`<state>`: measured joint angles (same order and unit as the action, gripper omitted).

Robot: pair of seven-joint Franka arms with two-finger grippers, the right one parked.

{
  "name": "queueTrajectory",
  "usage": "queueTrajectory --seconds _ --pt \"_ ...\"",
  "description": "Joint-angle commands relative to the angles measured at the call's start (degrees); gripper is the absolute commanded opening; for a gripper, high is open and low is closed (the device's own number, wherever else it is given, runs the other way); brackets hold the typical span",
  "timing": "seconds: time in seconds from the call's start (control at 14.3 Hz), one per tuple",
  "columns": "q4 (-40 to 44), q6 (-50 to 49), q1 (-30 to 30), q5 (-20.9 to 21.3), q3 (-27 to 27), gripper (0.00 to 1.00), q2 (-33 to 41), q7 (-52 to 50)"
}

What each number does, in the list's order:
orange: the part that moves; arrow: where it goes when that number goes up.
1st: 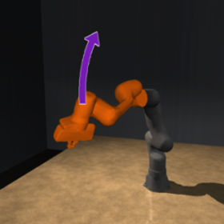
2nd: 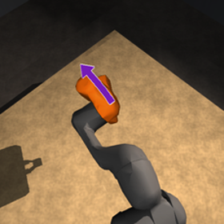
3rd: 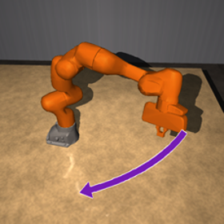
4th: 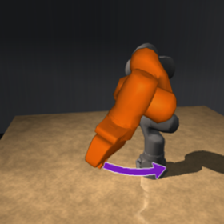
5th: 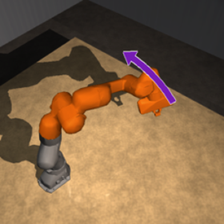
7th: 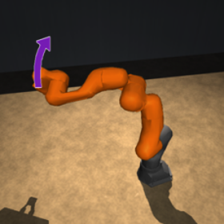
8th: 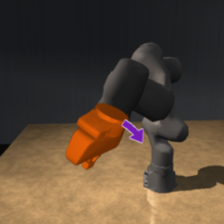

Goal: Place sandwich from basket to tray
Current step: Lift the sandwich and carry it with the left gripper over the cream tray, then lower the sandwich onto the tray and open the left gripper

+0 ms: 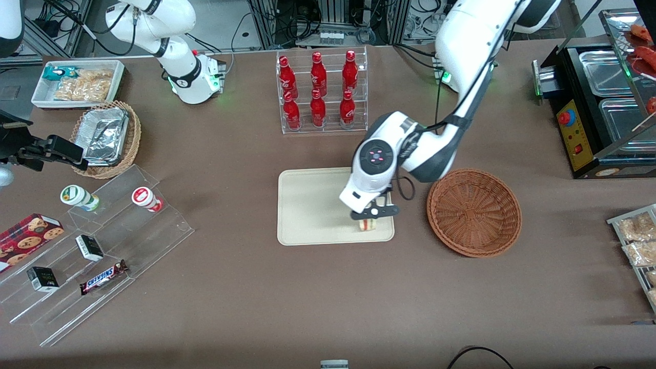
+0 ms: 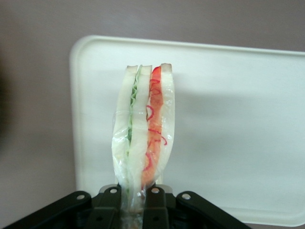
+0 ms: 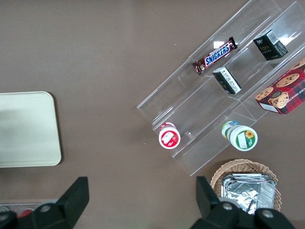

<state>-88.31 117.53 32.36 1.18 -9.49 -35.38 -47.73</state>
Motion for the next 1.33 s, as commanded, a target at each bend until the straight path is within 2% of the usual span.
queueTrajectory --seconds 0.0,0.35,0.42,0.49,0.56,0.91,1.26 --pt "4.11 3.38 3.58 0.93 0.79 0.05 -3.55 -4.73" --pt "4.38 9.90 6.92 1.19 1.05 0.06 -6.72 -7.11" --pt "4.38 10.18 6.92 1.10 1.05 0.12 -7.24 -7.20" --pt "4.12 10.26 6.75 1.01 1.05 0.41 -7.16 -7.12" --pt "3.85 10.27 6.49 1.10 1.05 0.99 -6.90 -6.33" --pt "3.76 8.43 6.05 1.28 2.27 1.00 -2.35 -7.12" --pt "3.59 -5.27 3.42 0.83 6.23 1.00 4.08 -7.12"
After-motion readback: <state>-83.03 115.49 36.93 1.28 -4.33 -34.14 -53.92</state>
